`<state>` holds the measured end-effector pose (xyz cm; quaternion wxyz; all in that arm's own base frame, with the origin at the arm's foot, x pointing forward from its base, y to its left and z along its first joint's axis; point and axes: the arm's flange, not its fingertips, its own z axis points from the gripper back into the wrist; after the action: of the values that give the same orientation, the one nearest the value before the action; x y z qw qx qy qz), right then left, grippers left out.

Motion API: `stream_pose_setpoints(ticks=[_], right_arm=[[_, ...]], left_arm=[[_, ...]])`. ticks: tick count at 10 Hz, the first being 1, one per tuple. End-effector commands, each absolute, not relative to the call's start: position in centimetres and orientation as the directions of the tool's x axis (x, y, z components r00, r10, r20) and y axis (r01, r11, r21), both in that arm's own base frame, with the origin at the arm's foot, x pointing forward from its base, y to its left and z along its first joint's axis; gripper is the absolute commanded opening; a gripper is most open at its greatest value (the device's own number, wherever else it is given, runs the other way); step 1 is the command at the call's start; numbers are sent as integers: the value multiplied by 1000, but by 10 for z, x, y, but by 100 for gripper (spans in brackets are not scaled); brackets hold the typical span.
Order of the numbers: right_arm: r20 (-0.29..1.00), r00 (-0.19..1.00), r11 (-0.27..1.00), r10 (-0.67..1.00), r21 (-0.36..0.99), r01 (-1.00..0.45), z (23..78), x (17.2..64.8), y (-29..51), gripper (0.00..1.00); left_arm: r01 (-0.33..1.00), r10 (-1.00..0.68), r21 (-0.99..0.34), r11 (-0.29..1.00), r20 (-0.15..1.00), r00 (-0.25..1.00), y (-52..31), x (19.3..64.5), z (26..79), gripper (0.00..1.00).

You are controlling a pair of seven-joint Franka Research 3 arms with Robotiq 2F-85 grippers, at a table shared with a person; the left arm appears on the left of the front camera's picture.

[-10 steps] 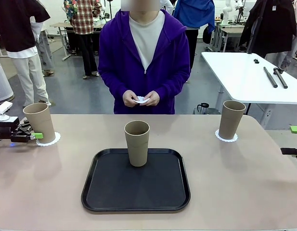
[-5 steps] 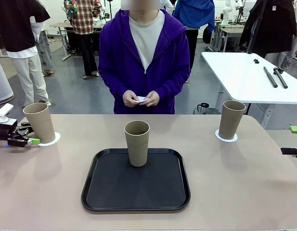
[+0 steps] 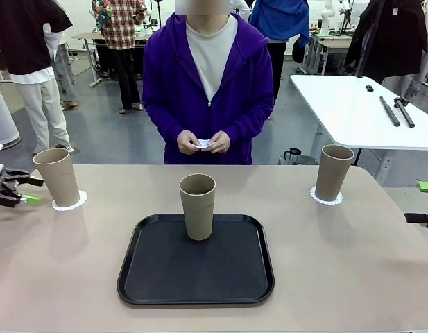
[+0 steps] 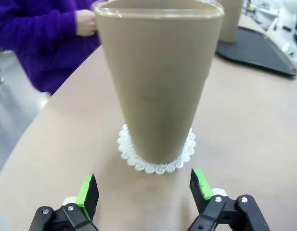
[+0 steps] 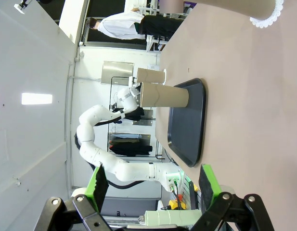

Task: Place coasters on the table and set cups on them.
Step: Take one Reusable plastic cup from the Flat Tray and place it on a coaster set by the human.

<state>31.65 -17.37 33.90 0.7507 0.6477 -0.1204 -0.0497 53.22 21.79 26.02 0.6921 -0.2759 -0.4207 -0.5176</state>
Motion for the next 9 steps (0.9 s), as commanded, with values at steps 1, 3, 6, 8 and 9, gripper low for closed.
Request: stream_pose_setpoints(ticks=[1,3,6,8,9], right_arm=[[124,965,150,-231,985,-91,340,317,-173,100],[124,965,150,-231,985,-91,340,317,-173,100],[124,965,150,-231,985,-91,340,317,-173,100],[124,965,150,-231,985,-91,340,317,-173,100],[124,965,150,-231,985,-91,340,317,-173,100]], left_arm=[[884,-520,46,465,822,231,209,499,324,100],[854,-523,-1,520,791,319,197,474,378,100],[808,-600,-5,589,667,442,169,427,444,100],[811,-687,30,584,550,475,147,399,467,100],[812,-714,59,580,516,473,132,384,473,100]])
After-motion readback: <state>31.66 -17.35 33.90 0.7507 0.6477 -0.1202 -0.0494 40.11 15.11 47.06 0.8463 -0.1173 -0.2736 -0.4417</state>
